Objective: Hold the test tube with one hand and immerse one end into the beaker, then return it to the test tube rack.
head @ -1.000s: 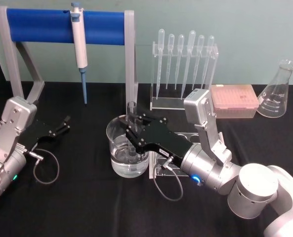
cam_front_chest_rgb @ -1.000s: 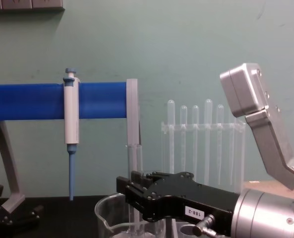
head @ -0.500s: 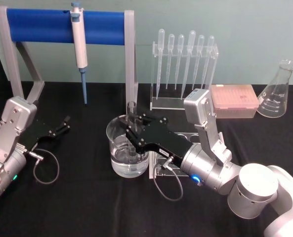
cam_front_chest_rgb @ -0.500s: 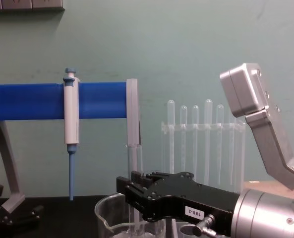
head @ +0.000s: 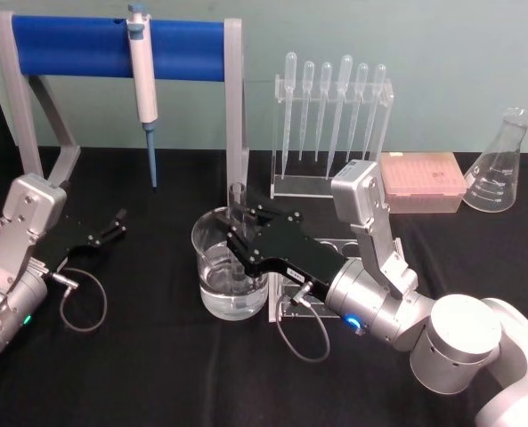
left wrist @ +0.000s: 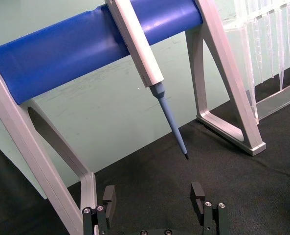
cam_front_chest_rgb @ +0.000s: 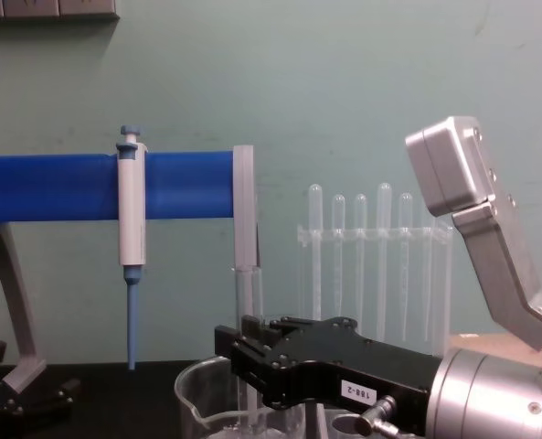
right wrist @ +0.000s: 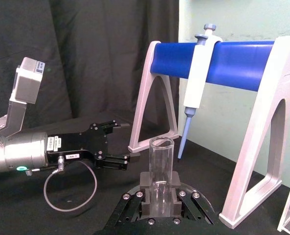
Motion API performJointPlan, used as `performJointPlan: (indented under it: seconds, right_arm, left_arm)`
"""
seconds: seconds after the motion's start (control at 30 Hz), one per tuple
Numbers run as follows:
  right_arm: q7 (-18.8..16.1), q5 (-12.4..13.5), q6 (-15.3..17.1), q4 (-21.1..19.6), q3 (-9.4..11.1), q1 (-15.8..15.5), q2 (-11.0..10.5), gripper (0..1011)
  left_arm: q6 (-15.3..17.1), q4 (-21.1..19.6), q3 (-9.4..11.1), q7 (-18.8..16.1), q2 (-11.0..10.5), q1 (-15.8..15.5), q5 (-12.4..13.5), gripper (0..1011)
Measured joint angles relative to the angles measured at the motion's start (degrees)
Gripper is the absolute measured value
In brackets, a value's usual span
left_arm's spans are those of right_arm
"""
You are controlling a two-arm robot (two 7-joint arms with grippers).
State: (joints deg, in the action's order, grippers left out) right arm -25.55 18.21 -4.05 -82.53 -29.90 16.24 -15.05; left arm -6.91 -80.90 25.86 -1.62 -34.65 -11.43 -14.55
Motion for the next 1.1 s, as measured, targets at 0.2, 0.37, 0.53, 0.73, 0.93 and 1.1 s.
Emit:
performJointPlan:
  seconds: [0.2, 0.37, 0.53, 0.73, 0.93, 1.1]
  right_arm:
    - [0.00, 0.00, 0.00, 0.00, 0.00, 0.00, 0.00, 228]
    - [0.00, 0.00, 0.00, 0.00, 0.00, 0.00, 0.00, 227]
    - [0.00, 0.00, 0.00, 0.00, 0.00, 0.00, 0.00, 226]
    - [0.00, 0.00, 0.00, 0.00, 0.00, 0.00, 0.00, 227]
    - [0.00, 0.00, 0.00, 0.00, 0.00, 0.00, 0.00, 226]
    - [0.00, 0.00, 0.00, 0.00, 0.00, 0.00, 0.00, 227]
  left_arm:
    - [0.00, 0.00, 0.00, 0.00, 0.00, 0.00, 0.00, 1000]
    - [0.00, 0.00, 0.00, 0.00, 0.00, 0.00, 0.00, 1000]
    - [0.00, 0.00, 0.00, 0.00, 0.00, 0.00, 0.00, 1000]
    - [0.00, 0.00, 0.00, 0.00, 0.00, 0.00, 0.00, 1000]
    - [0.00, 0.00, 0.00, 0.00, 0.00, 0.00, 0.00, 1000]
    - [0.00, 0.00, 0.00, 0.00, 0.00, 0.00, 0.00, 1000]
